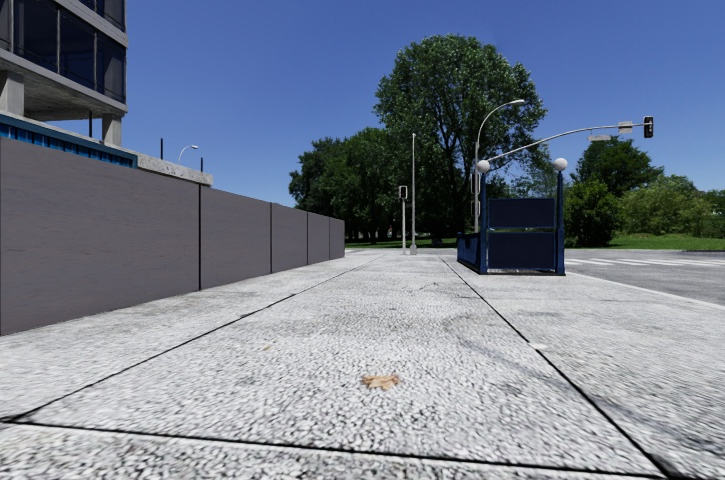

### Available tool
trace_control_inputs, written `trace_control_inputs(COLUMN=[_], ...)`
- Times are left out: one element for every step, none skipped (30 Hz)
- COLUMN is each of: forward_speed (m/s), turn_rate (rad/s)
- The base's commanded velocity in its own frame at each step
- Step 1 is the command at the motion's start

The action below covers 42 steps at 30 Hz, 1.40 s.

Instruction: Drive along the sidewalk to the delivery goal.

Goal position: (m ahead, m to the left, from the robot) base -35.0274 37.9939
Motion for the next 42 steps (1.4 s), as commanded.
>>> trace_control_inputs(forward_speed=[0.0, 0.0, 0.0, 0.0, 0.0, 0.0, 0.0, 0.0, 0.0, 0.0, 0.0, 0.0, 0.0, 0.0, 0.0, 0.0, 0.0, 0.0, 0.0, 0.0, 0.0, 0.0, 0.0, 0.0, 0.0, 0.0, 0.0, 0.0, 0.0, 0.0, 0.0, 0.0, 0.0, 0.0, 0.0, 0.0, 0.0, 0.0, 0.0, 0.0, 0.0, 0.0], turn_rate=[0.0, 0.0, 0.0, 0.0, 0.0, 0.0, 0.0, 0.0, 0.0, 0.0, 0.0, 0.0, 0.0, 0.0, 0.0, 0.0, 0.0, 0.0, 0.0, 0.0, 0.0, 0.0, 0.0, 0.0, 0.0, 0.0, 0.0, 0.0, 0.0, 0.0, 0.02, 0.02, 0.14, 0.2, 0.23, 0.23, 0.25, 0.32, 0.36, 0.36, 0.37, 0.37])
